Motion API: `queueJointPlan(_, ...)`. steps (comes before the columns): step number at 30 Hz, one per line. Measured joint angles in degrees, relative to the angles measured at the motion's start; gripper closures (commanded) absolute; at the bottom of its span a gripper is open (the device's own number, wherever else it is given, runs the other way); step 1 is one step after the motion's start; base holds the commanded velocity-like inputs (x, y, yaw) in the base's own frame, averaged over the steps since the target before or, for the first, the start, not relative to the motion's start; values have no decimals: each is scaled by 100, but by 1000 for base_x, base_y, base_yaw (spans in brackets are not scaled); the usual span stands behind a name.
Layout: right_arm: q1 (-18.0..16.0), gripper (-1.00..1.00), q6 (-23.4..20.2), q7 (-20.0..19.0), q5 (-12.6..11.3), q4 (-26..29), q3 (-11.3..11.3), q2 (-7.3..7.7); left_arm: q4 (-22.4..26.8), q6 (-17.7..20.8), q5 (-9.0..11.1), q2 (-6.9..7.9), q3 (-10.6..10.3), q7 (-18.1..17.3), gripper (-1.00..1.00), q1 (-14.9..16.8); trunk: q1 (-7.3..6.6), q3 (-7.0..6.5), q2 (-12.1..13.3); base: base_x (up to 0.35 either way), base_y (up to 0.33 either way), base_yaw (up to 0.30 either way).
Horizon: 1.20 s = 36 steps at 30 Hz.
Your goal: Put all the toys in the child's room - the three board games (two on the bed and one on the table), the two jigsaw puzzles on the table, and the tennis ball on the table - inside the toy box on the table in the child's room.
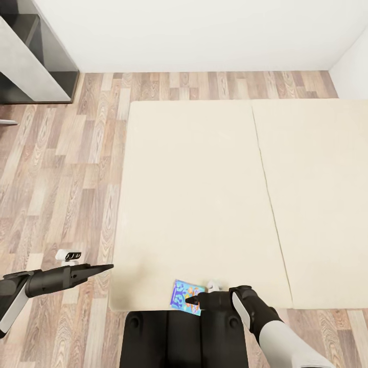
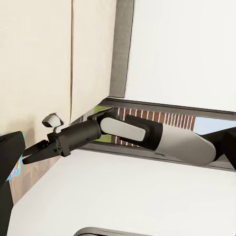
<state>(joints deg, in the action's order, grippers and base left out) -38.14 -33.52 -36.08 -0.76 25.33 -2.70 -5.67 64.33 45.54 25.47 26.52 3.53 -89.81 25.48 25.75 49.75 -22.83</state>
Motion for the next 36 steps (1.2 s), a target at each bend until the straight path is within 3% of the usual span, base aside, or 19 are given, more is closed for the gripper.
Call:
queueJointPlan(17, 0, -100, 38, 49, 21, -9, -7, -1, 0, 0, 0, 0, 0, 0, -100, 0, 0, 0, 0, 0, 8, 0)
queueJointPlan(30, 0, -100, 45, 55, 25, -11, -8, -7, 1, 0, -1, 0, 0, 0, -100, -1, 0, 0, 0, 0, 139, 0)
queueJointPlan(32, -1, -100, 86, 72, 148, -17, 0, -4, 3, 1, -1, 1, 1, 1, -100, -2, 0, 0, 0, 0, 191, 0)
queueJointPlan(33, 0, -100, 45, 57, 29, -10, -8, -8, 2, 0, -1, 0, 0, 0, -100, 0, 0, 0, 0, 0, 171, 0)
queueJointPlan(36, 0, -100, 44, 58, 32, -16, -8, -9, 1, 0, -1, 0, -2, 0, -100, 0, 0, 0, 0, 0, 119, 0)
